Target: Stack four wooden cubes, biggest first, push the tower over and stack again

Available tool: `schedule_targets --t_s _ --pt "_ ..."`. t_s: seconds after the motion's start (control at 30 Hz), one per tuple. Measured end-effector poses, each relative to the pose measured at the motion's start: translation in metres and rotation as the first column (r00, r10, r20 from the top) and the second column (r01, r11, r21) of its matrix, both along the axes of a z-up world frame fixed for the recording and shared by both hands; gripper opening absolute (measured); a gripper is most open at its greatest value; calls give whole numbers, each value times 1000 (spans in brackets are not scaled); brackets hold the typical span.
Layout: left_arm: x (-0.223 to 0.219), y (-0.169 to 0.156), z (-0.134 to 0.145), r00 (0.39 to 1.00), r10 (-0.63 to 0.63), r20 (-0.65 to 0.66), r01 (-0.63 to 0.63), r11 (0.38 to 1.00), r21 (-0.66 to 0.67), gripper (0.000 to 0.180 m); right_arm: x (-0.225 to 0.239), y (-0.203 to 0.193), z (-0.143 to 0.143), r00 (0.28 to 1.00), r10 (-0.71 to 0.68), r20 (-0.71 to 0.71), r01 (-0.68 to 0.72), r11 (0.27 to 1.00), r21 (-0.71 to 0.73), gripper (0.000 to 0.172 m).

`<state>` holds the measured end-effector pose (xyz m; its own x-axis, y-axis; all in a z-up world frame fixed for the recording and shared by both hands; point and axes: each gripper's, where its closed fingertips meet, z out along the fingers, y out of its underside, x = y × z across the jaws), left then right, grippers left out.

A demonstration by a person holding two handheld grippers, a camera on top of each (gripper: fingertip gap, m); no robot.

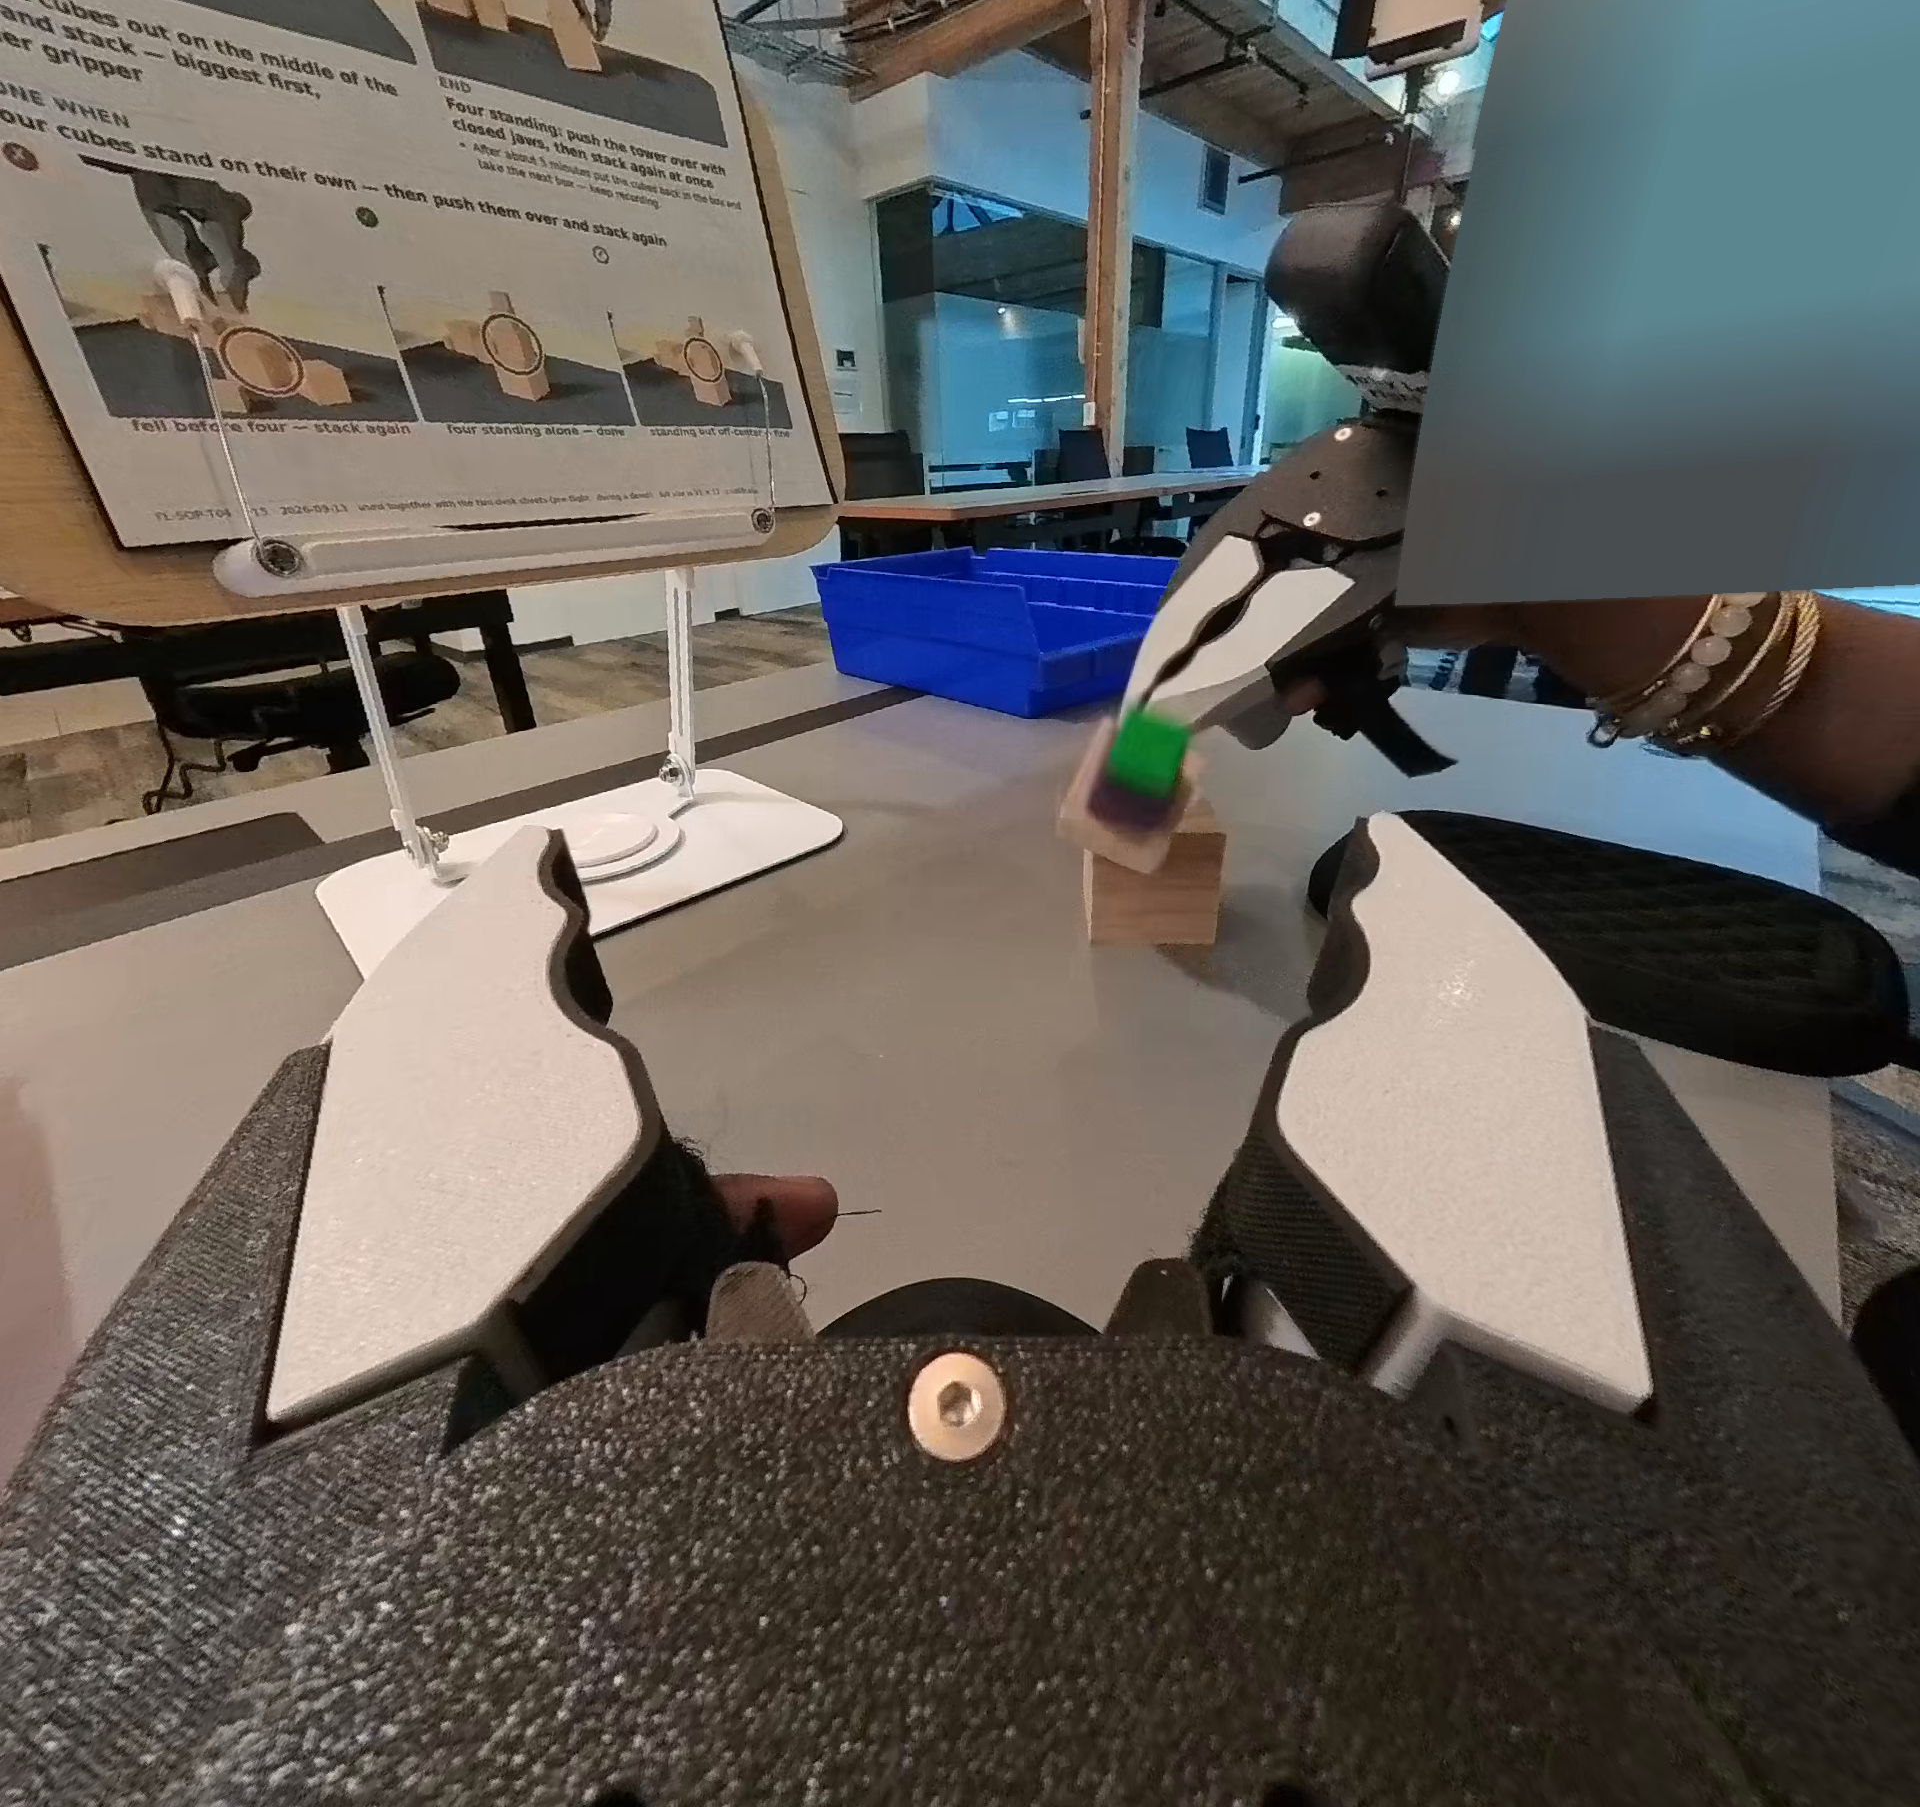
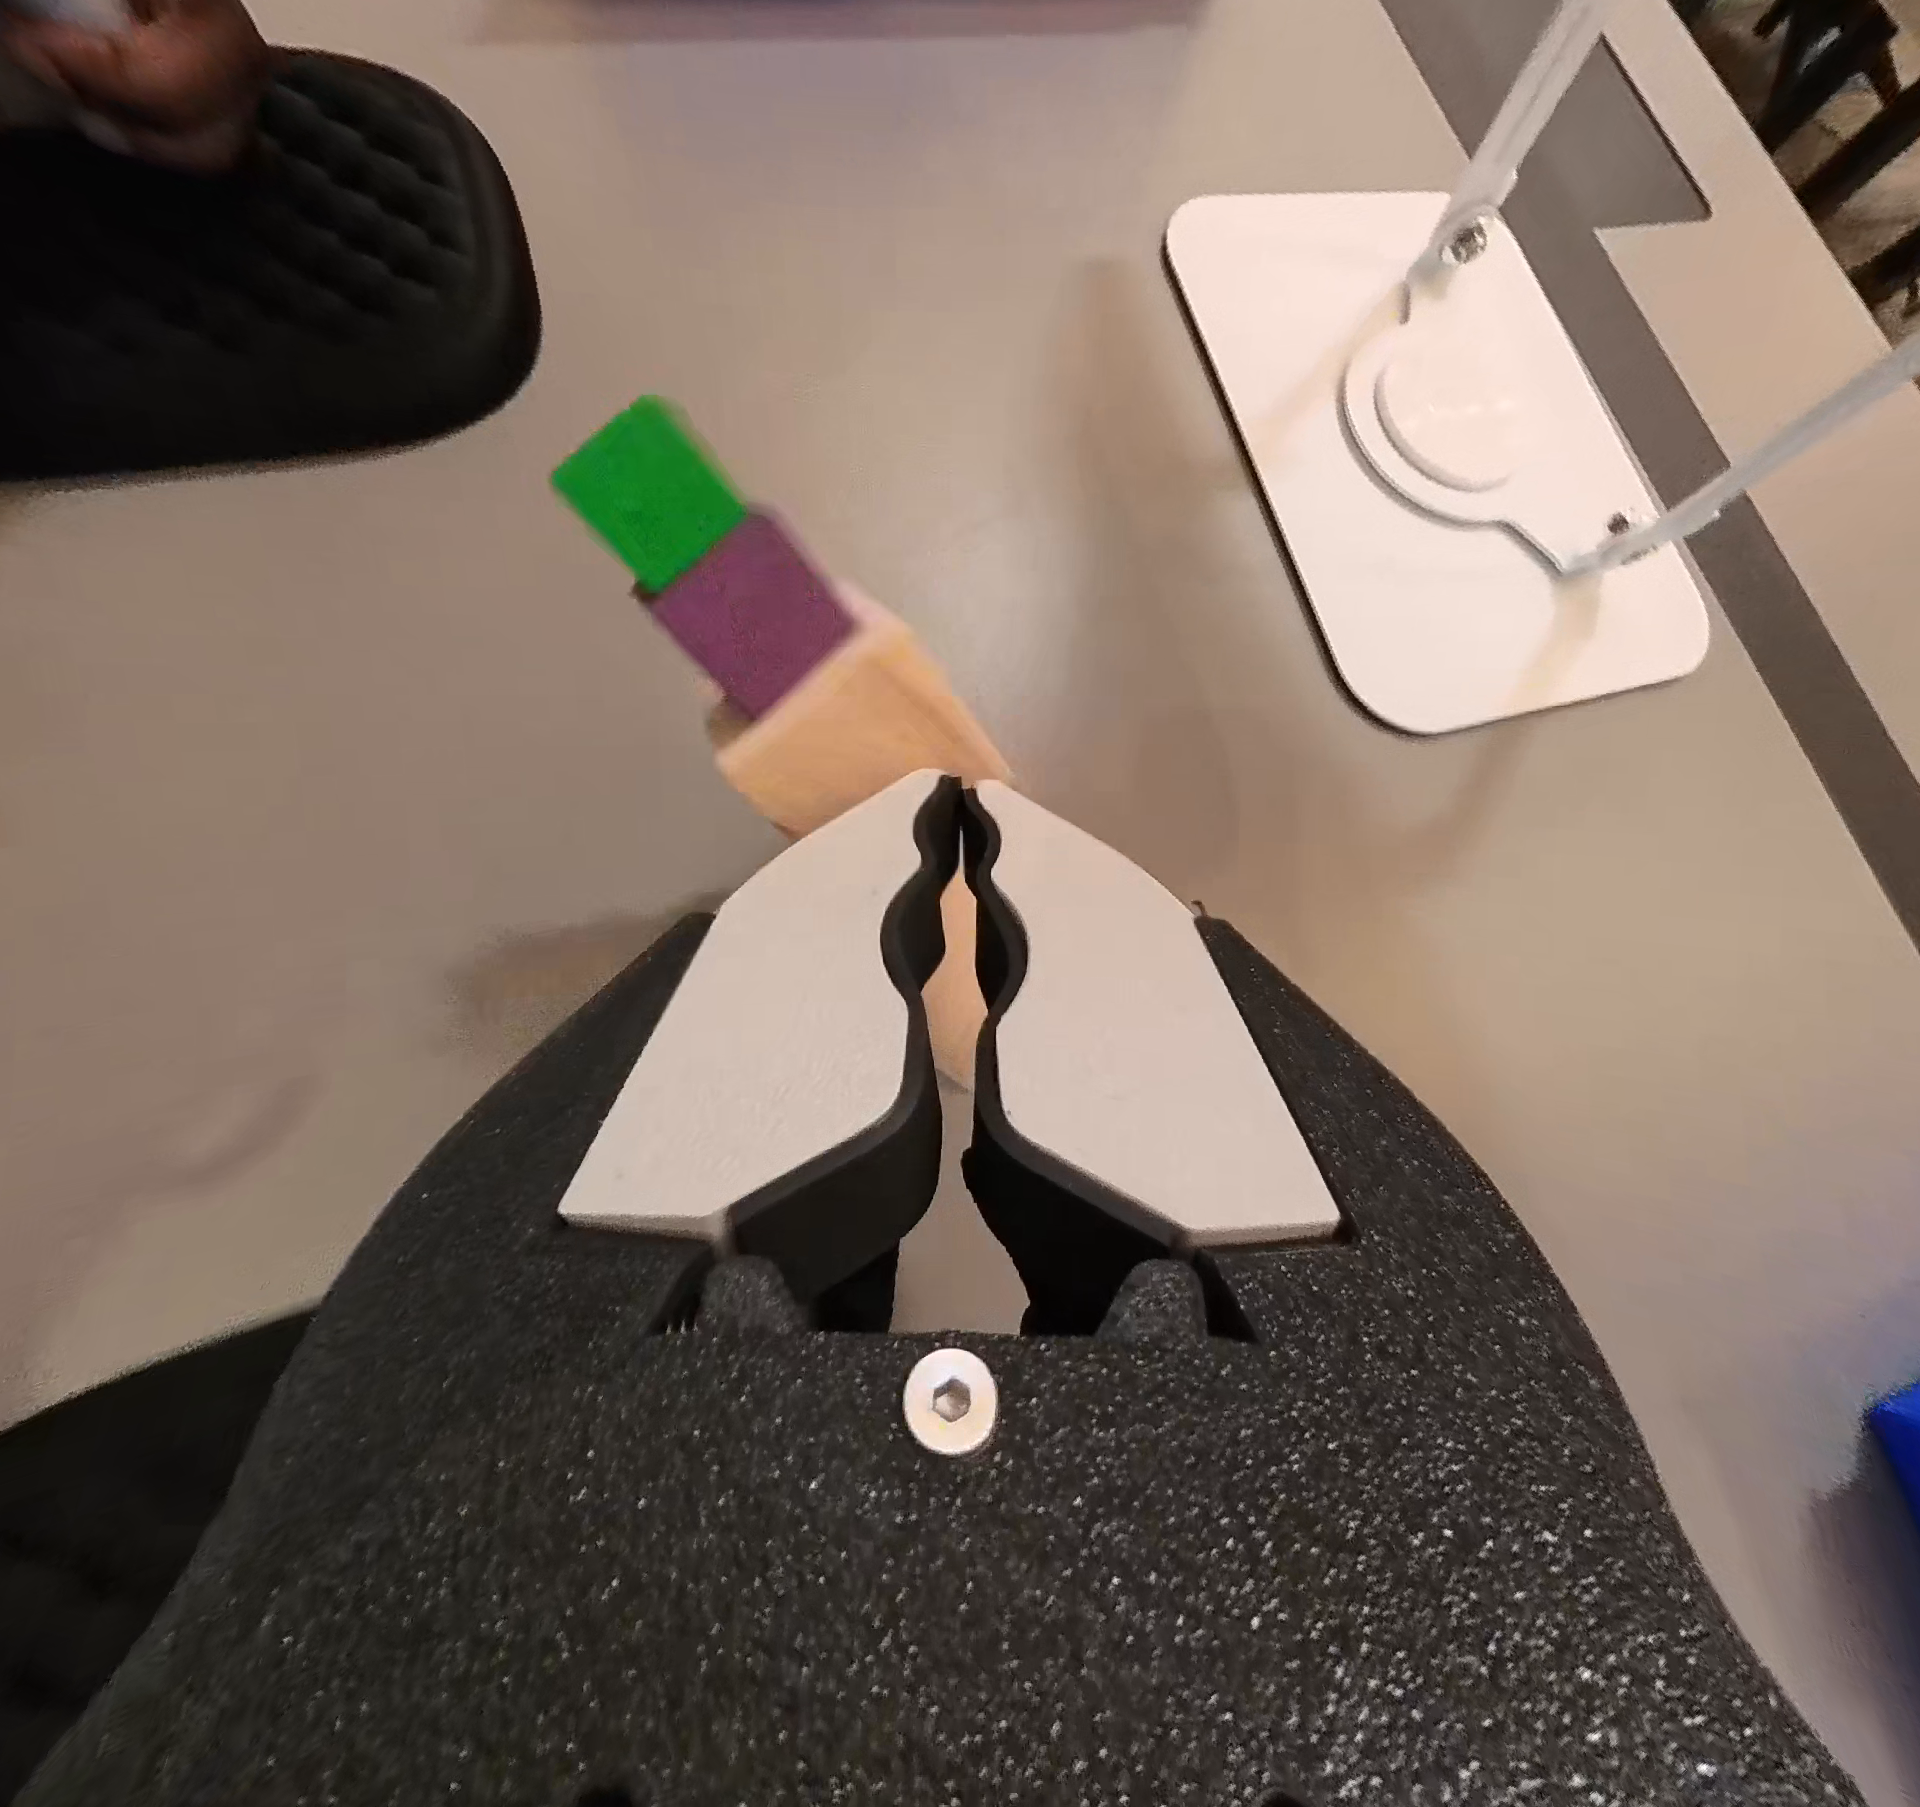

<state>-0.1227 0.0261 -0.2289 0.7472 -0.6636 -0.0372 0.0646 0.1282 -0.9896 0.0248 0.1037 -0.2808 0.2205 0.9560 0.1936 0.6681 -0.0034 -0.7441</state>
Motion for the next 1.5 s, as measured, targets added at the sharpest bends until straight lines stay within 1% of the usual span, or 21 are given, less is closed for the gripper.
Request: schedule_targets --t_s 0.1,0.17,0.23,0.27,0.4,0.47,0.53,0.63,0.67,0.7,0.73,0.8,0.9,0.97,1.13,1.23,1.3,1.37,1.4,1.47,1.5 --pt "0 0 0 1000 0 2 0 1000 -1 132 -9 -2 2 1000 17 -14 -17 1000 7 0" --pt "0 0 0 1000 -1 1 1 1000 -2 131 -11 -3 6 999 17 -40 -16 1000 15 8" --pt "0 0 0 1000 -3 0 3 1000 -2 131 -14 -8 13 995 22 -97 -22 1000 3 24" --pt "1 0 -1 1000 -5 -1 5 1000 -3 131 -15 -10 17 990 22 -136 -22 1000 -1 35" --pt "1 0 -1 1000 -6 -4 6 1000 -4 131 -13 -17 40 955 42 -295 -24 998 65 72" --pt "1 0 -1 1000 -9 -6 9 1000 -4 131 -7 -22 50 933 67 -354 -38 996 86 83" --pt "2 0 -1 1000 -9 -7 9 1000 -2 131 1 -28 55 908 94 -408 -72 995 68 94" --pt "2 0 -1 1000 -13 -8 13 1000 0 131 19 -28 68 840 104 -533 -110 994 20 107" --pt "2 0 -1 1000 -13 -10 13 1000 0 131 26 -24 69 822 98 -560 -113 994 8 112" --pt "3 0 -1 1000 -14 -11 14 1000 1 130 33 -22 67 816 97 -570 -119 993 -3 118" --pt "3 0 -1 1000 -14 -13 14 1000 1 130 39 -18 63 818 94 -568 -123 992 -12 120" --pt "3 -1 -1 1000 -15 -15 15 1000 4 130 51 -8 55 811 94 -578 -116 993 -2 119" --pt "4 -1 -1 1000 -20 -20 20 1000 8 129 71 10 47 770 66 -634 -90 996 -7 108" --pt "5 -1 -2 1000 -20 -25 20 1000 6 128 81 16 38 757 54 -651 -77 997 -6 103" --pt "5 2 -3 999 2 -38 -2 1000 -3 131 89 14 11 784 50 -619 -78 997 -18 99" --pt "3 6 -3 999 26 -39 -27 999 -30 134 92 12 15 764 66 -642 -80 997 7 100" --pt "7 12 -4 998 32 -60 -38 994 -101 134 93 12 15 761 67 -645 -84 996 5 100" --pt "26 18 0 994 -14 -113 -5 986 -168 129 92 13 14 764 58 -643 -84 996 -9 100" --pt "40 20 2 985 -51 -162 21 984 -178 124 92 13 13 766 56 -641 -84 996 -14 100" --pt "74 25 3 944 -117 -310 61 981 -186 120 91 12 12 772 60 -633 -89 996 -15 98" --pt "93 27 0 906 -162 -391 89 976 -200 118 91 12 12 776 62 -628 -91 996 -13 98"
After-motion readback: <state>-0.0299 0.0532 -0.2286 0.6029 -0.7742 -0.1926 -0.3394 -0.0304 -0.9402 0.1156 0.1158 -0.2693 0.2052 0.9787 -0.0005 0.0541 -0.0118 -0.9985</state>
